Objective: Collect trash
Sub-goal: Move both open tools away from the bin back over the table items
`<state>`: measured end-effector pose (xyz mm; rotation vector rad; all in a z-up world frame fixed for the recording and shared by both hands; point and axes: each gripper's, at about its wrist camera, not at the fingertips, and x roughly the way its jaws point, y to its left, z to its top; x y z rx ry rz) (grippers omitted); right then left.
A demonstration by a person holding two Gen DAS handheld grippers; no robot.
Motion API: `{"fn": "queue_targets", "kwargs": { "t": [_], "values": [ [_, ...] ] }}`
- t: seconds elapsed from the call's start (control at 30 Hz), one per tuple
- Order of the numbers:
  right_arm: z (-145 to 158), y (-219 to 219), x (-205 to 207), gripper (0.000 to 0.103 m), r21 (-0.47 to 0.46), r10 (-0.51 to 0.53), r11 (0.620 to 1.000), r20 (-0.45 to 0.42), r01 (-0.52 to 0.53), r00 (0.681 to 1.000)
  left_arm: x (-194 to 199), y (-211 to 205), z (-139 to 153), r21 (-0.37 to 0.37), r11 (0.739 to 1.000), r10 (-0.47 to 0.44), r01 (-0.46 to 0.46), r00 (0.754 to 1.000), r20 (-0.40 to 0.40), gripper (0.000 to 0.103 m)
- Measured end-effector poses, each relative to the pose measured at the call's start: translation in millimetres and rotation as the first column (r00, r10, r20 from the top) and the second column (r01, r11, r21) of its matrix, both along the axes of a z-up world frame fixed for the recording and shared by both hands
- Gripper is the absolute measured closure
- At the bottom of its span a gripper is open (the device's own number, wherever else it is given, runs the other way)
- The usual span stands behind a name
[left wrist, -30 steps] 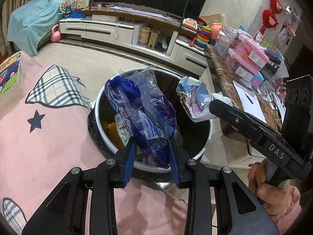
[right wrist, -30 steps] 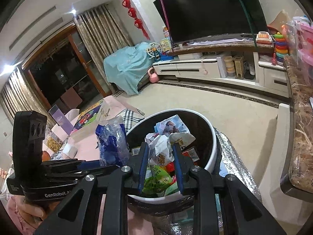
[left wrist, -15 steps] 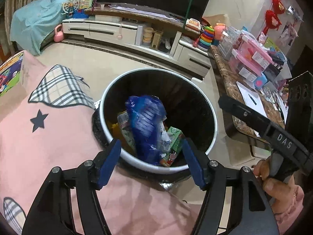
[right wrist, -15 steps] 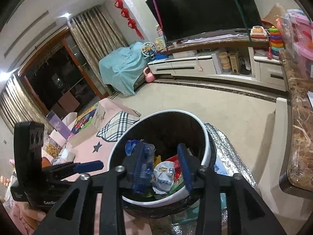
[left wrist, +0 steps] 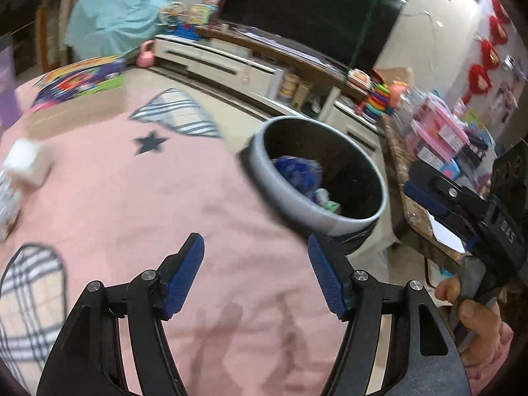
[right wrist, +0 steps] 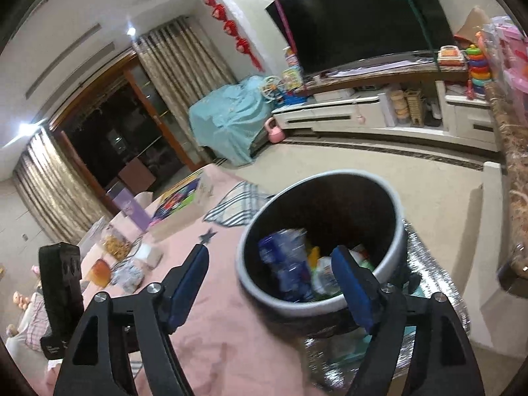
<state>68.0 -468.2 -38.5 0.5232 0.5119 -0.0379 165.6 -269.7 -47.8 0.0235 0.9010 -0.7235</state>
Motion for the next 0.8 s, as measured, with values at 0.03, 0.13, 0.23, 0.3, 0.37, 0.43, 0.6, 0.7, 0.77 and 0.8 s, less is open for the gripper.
{"fn": "queue_targets", "kwargs": {
  "t": [0.03,0.13,0.23,0.3,0.37,0.43,0.6,0.7,0.77,0.8],
  "values": [
    [-0.2,5.5,0.6,0.017,-0.001,0.011,1.000,0.002,-0.011,1.000,-0.4,8.7,-0.9,0.000,1.000,0.023,-0.023,1.000,0.004,0.036],
    [-3.4,30.2,6.0,0.015,-0.008,0.060,0.998,0.001,-0.060,0.998,-2.0,41.5,-3.4,-0.006,0.995,0.104,-0.104,0.995,0.011,0.036],
    [-8.5,50.5,13.4,0.014,-0.008,0.102,0.995,-0.014,-0.103,0.995,-4.1,71.1,-7.8,-0.018,0.987,0.161,-0.161,0.987,0.006,0.036],
    [-11.9,61.6,18.3,0.014,-0.001,0.127,0.992,-0.021,-0.127,0.992,-5.4,86.1,-9.6,-0.017,0.981,0.196,-0.196,0.981,0.014,0.036],
    [-15.0,73.7,21.9,0.013,0.002,0.153,0.988,-0.023,-0.153,0.988,-6.0,100.6,-11.0,-0.006,0.972,0.237,-0.237,0.971,0.031,0.036],
    [-17.7,83.1,25.3,0.013,0.001,0.172,0.985,-0.028,-0.172,0.985,-6.9,112.6,-12.6,0.001,0.966,0.258,-0.258,0.965,0.041,0.036],
    [-22.4,109.7,34.8,0.007,-0.004,0.221,0.975,-0.055,-0.222,0.974,-8.5,144.0,-18.5,-0.008,0.948,0.319,-0.319,0.947,0.040,0.036],
    [-24.4,124.8,38.3,0.006,-0.015,0.247,0.968,-0.064,-0.249,0.967,-9.0,161.3,-23.1,-0.003,0.939,0.344,-0.344,0.938,0.039,0.036],
    [-25.8,133.0,42.1,0.006,-0.021,0.263,0.964,-0.072,-0.266,0.962,-8.1,170.0,-25.4,-0.003,0.933,0.360,-0.360,0.932,0.032,0.036],
    [-26.5,138.6,45.4,0.006,-0.025,0.273,0.961,-0.077,-0.276,0.959,-7.3,173.1,-25.9,-0.003,0.931,0.365,-0.365,0.931,0.030,0.036]
  ]
}}
